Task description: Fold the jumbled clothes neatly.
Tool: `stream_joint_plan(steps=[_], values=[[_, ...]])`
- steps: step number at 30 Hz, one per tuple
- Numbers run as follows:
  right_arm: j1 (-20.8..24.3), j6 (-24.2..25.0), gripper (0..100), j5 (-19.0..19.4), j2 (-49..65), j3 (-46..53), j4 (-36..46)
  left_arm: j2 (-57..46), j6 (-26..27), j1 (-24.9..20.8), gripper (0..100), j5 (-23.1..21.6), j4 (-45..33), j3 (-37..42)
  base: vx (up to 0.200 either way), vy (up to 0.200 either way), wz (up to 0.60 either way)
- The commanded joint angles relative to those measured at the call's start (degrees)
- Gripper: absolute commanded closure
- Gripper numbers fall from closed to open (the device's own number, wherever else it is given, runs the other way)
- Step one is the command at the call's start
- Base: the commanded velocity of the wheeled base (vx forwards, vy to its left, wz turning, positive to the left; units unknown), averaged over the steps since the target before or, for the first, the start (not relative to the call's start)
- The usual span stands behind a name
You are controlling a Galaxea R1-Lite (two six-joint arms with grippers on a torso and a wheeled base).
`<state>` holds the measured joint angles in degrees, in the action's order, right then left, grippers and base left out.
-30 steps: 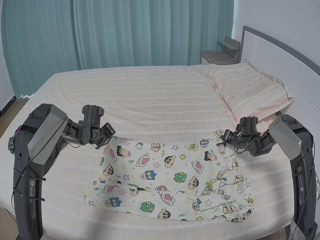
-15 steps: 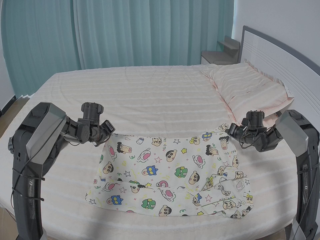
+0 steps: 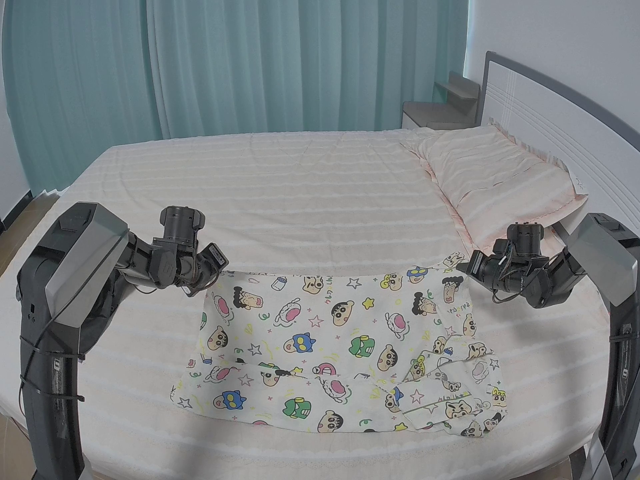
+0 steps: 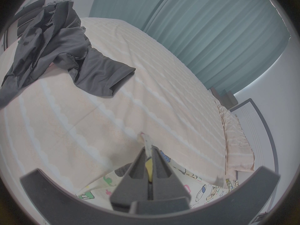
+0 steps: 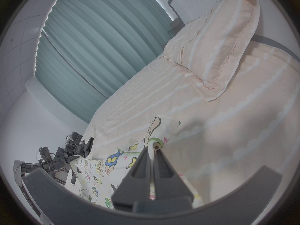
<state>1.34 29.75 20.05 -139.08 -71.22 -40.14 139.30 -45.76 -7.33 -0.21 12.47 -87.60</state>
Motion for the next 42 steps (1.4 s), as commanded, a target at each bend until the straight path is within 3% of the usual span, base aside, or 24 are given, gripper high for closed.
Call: stream_joint_plan(steps=[1, 11, 25, 32, 42], values=[[-0.20, -0.21, 100, 0.25, 2.50, 4.24, -2.66, -0.79, 0.15, -0.06, 100, -0.06, 0.01, 1.12, 0.000, 0.000, 0.00], [0.15, -2.94, 100, 1.74, 4.61, 13.03, -7.32, -1.23, 2.87, -0.23, 100, 0.03, 1.24, 6.04, 0.000, 0.000, 0.00], [0.15, -9.53, 100, 2.62, 6.54, 26.31, -13.56, -4.48, 4.54, -0.23, 100, -0.23, 11.44, 20.45, 0.000, 0.000, 0.00], [0.24, -10.15, 100, 3.41, 6.46, 32.90, -19.01, -4.39, 5.25, -0.58, 100, -0.41, 17.24, 26.69, 0.000, 0.000, 0.00], [0.24, -13.13, 100, 3.50, 3.99, 40.54, -24.72, -4.04, 6.39, -1.55, 100, -0.94, 19.08, 31.88, 0.000, 0.000, 0.00]])
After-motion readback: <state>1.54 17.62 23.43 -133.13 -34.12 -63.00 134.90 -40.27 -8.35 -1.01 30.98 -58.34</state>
